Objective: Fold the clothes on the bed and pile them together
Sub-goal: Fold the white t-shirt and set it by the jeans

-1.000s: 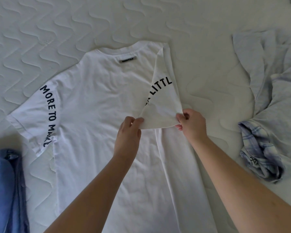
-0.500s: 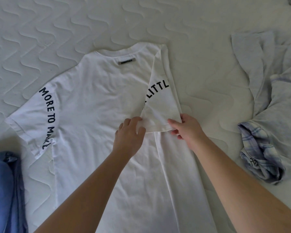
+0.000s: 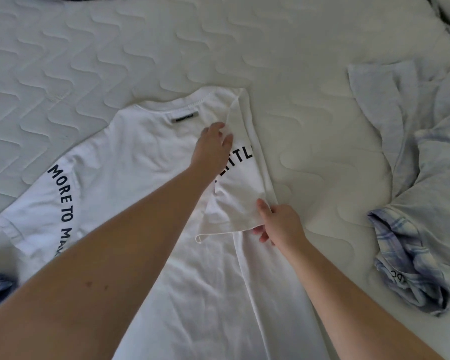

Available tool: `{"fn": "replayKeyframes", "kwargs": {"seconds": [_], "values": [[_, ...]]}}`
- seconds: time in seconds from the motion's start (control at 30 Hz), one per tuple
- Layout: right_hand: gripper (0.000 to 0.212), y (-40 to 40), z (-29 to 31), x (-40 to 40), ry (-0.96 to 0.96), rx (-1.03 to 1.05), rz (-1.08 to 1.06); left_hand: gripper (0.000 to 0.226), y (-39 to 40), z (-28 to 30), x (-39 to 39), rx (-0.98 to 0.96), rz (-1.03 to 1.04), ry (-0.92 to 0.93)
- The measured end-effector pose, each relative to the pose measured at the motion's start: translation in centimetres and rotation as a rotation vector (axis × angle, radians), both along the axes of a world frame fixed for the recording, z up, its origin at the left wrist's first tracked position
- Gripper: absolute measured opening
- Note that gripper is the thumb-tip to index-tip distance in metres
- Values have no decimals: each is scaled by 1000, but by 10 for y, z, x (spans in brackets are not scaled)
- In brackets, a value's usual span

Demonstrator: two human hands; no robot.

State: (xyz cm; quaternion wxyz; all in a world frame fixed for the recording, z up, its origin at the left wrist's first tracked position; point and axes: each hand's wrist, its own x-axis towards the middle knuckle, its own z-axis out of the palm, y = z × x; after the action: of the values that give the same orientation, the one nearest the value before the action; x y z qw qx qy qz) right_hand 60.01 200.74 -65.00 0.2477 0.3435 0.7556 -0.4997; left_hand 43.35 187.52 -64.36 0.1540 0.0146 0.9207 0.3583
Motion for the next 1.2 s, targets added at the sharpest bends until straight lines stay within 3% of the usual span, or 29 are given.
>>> {"fn": "replayKeyframes", "kwargs": {"seconds": [0.17,0.3,0.4,0.5,0.67,0.97,1.1,1.2], "values": [[48,3,0,2,-13,-35,53,43,28,3,-71,-8,6,-62],[61,12,-1,0,-146,12,133,20,38,0,-109,-96,11,-72],[64,16,-4,0,-213,-5,67,26,41,-9,-125,-134,77,-139],[64,15,-5,1,-229,-88,-40,35,41,-18,-127,-91,146,-187],[62,11,-1,-2,-244,-139,-154,37,42,-25,-118,-80,133,-116],[64,15,3,-12,-359,-171,-153,16,45,-22,-116,-62,-33,-48],[54,13,9,-16,-378,-300,-271,9,42,-8,-112,-71,50,-54],[51,15,22,-18,-423,-234,-136,24,33,8,-83,-9,96,77]]}}
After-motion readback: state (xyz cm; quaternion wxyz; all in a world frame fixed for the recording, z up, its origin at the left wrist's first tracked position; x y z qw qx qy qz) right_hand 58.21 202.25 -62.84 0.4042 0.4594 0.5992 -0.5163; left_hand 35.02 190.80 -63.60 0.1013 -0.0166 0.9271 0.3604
